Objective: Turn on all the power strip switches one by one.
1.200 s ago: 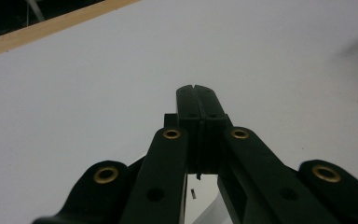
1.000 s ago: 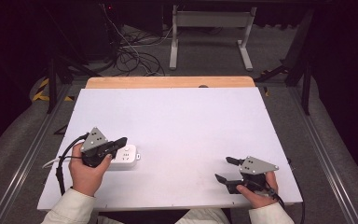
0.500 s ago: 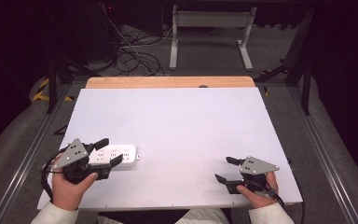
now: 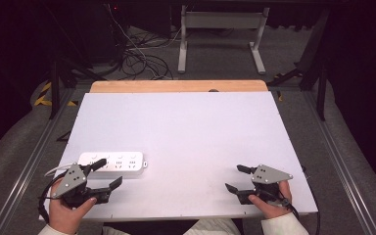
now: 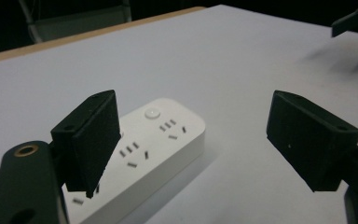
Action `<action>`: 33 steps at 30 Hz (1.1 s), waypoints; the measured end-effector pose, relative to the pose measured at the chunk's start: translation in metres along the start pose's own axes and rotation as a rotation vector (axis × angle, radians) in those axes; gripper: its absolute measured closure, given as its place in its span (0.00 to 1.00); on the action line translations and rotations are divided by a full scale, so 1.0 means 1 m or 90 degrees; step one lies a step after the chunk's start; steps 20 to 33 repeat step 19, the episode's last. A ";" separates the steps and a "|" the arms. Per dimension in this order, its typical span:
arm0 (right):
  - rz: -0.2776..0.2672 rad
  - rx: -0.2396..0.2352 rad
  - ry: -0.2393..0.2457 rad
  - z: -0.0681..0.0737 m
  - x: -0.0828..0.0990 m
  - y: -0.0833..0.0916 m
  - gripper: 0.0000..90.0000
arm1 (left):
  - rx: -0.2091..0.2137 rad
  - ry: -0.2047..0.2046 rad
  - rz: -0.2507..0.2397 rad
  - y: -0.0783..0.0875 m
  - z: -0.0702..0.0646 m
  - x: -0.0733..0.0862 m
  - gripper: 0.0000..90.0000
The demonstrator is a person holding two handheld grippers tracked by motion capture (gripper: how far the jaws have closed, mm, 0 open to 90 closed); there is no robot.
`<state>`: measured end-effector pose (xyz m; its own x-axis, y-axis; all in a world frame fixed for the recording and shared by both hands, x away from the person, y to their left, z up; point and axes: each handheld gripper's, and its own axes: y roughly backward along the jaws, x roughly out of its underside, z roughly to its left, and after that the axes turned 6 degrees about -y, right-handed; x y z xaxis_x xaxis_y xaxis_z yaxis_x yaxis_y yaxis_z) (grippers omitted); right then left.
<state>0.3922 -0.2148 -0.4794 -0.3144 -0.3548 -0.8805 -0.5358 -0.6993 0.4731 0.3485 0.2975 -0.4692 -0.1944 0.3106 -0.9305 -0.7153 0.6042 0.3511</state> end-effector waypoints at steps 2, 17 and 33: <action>0.000 -0.001 0.000 0.000 0.000 0.000 0.28 | -0.009 -0.002 0.018 -0.001 -0.002 0.005 0.19; 0.004 -0.004 0.006 0.001 0.000 -0.001 0.28 | 0.074 0.038 0.014 -0.005 -0.008 0.023 0.19; 0.004 -0.004 0.008 0.001 0.000 -0.002 0.28 | 0.069 0.043 0.001 -0.005 -0.008 0.022 0.20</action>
